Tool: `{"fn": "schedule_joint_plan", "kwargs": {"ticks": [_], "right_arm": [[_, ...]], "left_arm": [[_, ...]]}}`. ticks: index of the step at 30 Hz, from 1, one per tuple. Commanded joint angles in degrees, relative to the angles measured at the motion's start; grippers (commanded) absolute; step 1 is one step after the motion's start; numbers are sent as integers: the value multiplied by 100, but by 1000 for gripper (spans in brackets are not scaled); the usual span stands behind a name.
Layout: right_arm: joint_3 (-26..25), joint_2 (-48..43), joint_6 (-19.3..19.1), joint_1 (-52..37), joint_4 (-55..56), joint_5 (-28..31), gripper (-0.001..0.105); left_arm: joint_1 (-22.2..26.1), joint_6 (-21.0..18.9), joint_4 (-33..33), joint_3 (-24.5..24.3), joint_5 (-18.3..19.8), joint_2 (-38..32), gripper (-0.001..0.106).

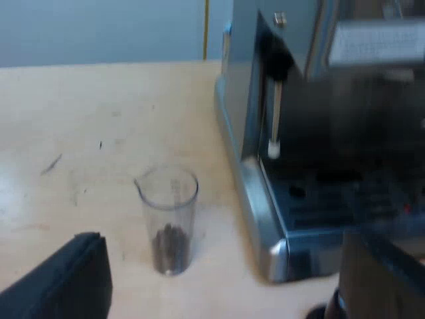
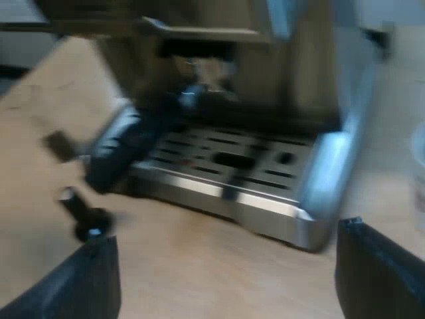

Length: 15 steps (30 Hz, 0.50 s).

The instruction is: Pour the beans into the coffee machine

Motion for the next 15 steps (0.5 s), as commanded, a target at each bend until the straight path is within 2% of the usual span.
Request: {"fn": "schedule_joint_plan", "kwargs": {"ticks": [1, 11, 15], "right_arm": [[-84, 144, -120, 147, -324, -373, 68], [-84, 876, -133, 1089, -1223, -334, 68], [-84, 1237, -204, 1555, -1561, 87, 68]], "left_arm": [[-18, -177, -376, -33, 1, 170, 72], [-18, -159, -482, -33, 1, 662, 72], [-18, 97, -482, -33, 1, 812, 72]]}}
